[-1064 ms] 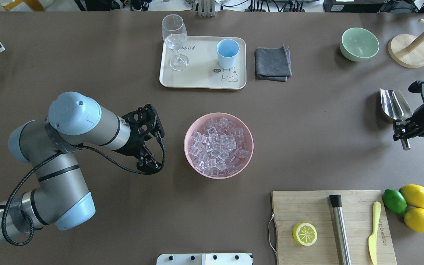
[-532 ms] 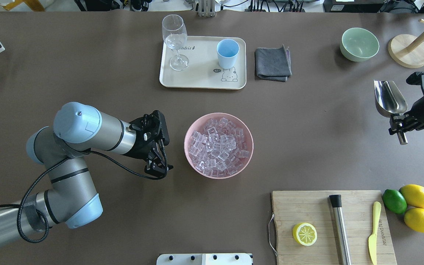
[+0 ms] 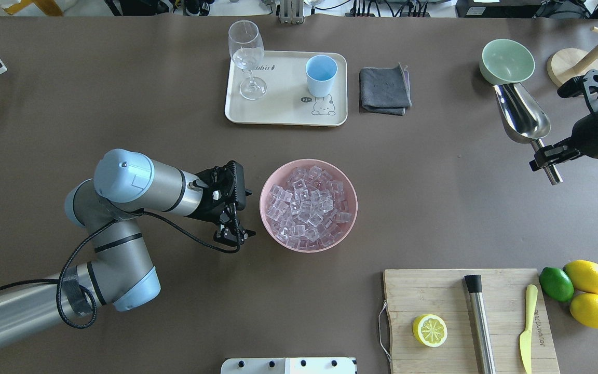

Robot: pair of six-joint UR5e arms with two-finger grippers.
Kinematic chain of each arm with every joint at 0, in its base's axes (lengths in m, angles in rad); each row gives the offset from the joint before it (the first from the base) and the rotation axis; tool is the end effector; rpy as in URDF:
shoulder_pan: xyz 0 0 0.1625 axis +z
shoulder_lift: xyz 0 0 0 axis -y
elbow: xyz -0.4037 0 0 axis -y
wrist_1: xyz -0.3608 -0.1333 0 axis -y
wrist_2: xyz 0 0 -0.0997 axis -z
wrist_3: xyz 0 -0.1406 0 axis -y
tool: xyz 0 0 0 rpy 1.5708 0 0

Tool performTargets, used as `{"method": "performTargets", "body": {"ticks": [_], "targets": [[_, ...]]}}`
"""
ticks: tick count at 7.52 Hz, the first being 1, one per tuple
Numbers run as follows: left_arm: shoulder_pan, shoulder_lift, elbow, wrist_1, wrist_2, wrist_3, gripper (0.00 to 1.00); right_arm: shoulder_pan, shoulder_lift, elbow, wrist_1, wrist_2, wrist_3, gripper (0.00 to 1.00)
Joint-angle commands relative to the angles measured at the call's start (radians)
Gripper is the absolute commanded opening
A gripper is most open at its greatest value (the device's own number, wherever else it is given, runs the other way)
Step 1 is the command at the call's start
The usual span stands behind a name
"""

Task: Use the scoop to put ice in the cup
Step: 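Hold the pink bowl with the left gripper while the right gripper lifts the scoop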

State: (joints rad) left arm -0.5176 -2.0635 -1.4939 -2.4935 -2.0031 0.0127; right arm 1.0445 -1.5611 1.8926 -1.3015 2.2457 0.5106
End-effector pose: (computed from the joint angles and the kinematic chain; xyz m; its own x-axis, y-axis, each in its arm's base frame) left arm 0.5439 -0.3953 0.3048 0.0924 0.9922 -0.0841 -0.2012 0.1013 0.9743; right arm -0.2065 -0.4460 0.4829 0.6367 -0.2601 0.7259 0.1183 0.9632 0.2413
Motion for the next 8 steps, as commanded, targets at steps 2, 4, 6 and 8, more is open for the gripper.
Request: {"method": "performTargets", "body": {"ticks": [2, 4, 6, 8], "targets": [[0.001, -0.039, 0.092, -0.108, -0.025, -0.025, 0.98, -0.006, 0.039, 0.060, -0.002, -0.046, -0.420, 0.00], [0.001, -0.055, 0.092, -0.108, -0.023, -0.088, 0.98, -0.021, 0.044, 0.071, -0.033, -0.081, -0.707, 0.00], [0.002, -0.058, 0.090, -0.108, -0.019, -0.091, 0.98, -0.116, 0.187, 0.205, -0.439, -0.235, -0.947, 0.00], [0.007, -0.055, 0.090, -0.108, -0.016, -0.091, 0.98, -0.138, 0.404, 0.212, -0.814, -0.310, -1.181, 0.00]]}}
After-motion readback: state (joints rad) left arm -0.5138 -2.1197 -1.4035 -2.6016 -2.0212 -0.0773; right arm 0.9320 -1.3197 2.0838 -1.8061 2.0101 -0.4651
